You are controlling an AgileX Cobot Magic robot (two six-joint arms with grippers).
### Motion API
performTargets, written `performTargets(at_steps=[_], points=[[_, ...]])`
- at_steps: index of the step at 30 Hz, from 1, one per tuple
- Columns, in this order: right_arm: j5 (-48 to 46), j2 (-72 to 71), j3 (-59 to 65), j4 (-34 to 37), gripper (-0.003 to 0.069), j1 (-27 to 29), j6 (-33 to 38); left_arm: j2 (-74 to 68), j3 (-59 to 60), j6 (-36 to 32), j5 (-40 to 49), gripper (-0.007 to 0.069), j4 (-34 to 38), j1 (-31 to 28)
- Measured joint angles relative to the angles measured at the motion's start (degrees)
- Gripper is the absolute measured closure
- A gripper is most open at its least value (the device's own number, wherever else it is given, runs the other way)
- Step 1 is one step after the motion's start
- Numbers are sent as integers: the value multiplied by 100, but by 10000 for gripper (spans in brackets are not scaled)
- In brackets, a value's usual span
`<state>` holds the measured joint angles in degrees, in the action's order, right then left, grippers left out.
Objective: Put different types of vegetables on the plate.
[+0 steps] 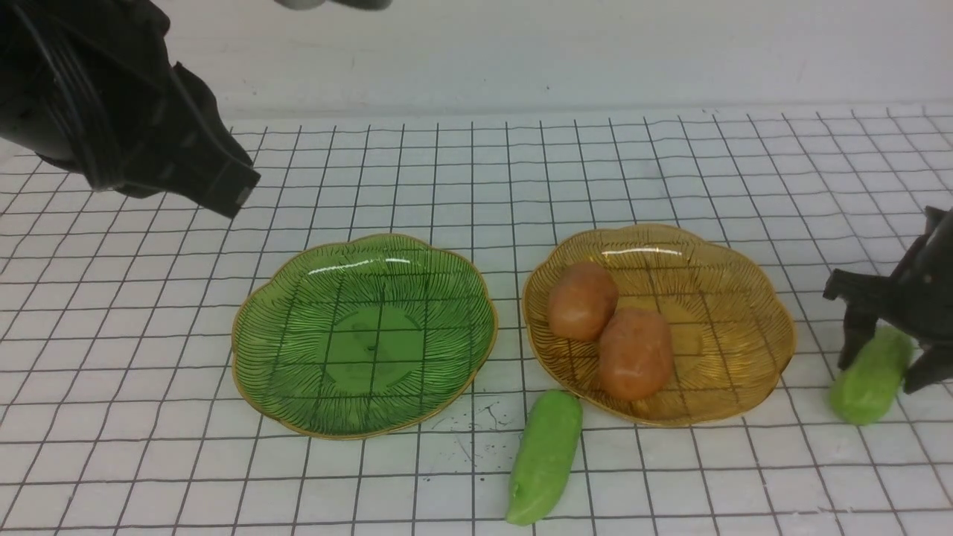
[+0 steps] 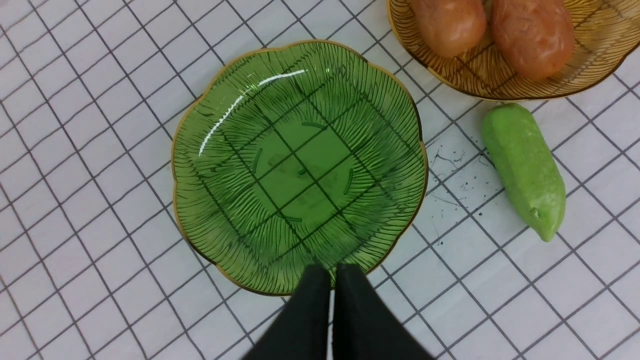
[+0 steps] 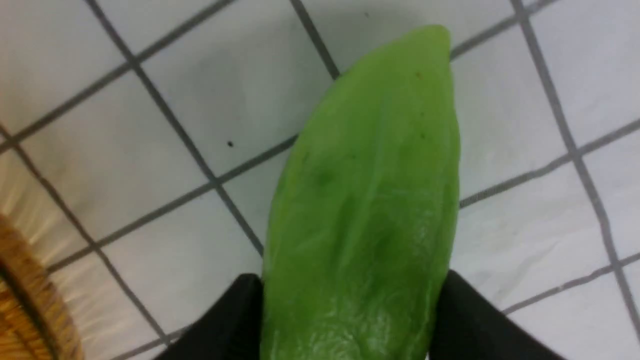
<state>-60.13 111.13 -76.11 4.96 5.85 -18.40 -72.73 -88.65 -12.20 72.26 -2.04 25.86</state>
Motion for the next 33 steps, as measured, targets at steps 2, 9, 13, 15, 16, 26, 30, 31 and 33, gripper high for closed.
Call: performTargets(at_steps=[2, 9, 13, 15, 16, 26, 30, 31, 33], points=[[-191, -12, -194, 0, 284, 0, 210, 0, 0, 0, 0, 632, 0, 0], [-917, -705, -1239, 338, 279, -128, 985, 71, 13, 207, 0, 632, 0, 0], [-942, -1300, -1486, 1395, 279, -907, 1068, 105, 54, 464, 0, 632, 0, 0], [-812, -1358, -1492, 1781, 279, -1415, 1211, 105, 55, 502, 0, 632, 0, 0], [-666, -1330, -1492, 1883, 279, -1777, 1315, 105, 55, 508, 0, 632, 0, 0], [815, 131, -2125, 1942, 279, -4116, 1621, 148, 55, 523, 0, 632, 0, 0], [844, 990, -2712, 1942, 235, -4273, 1194, 351, 60, 525, 0, 632, -2, 0], [837, 990, -2712, 1942, 231, -4272, 1194, 364, 60, 525, 0, 632, -2, 0], [665, 1353, -3013, 1926, 163, -4272, 816, 560, 60, 529, 0, 632, -14, 0]])
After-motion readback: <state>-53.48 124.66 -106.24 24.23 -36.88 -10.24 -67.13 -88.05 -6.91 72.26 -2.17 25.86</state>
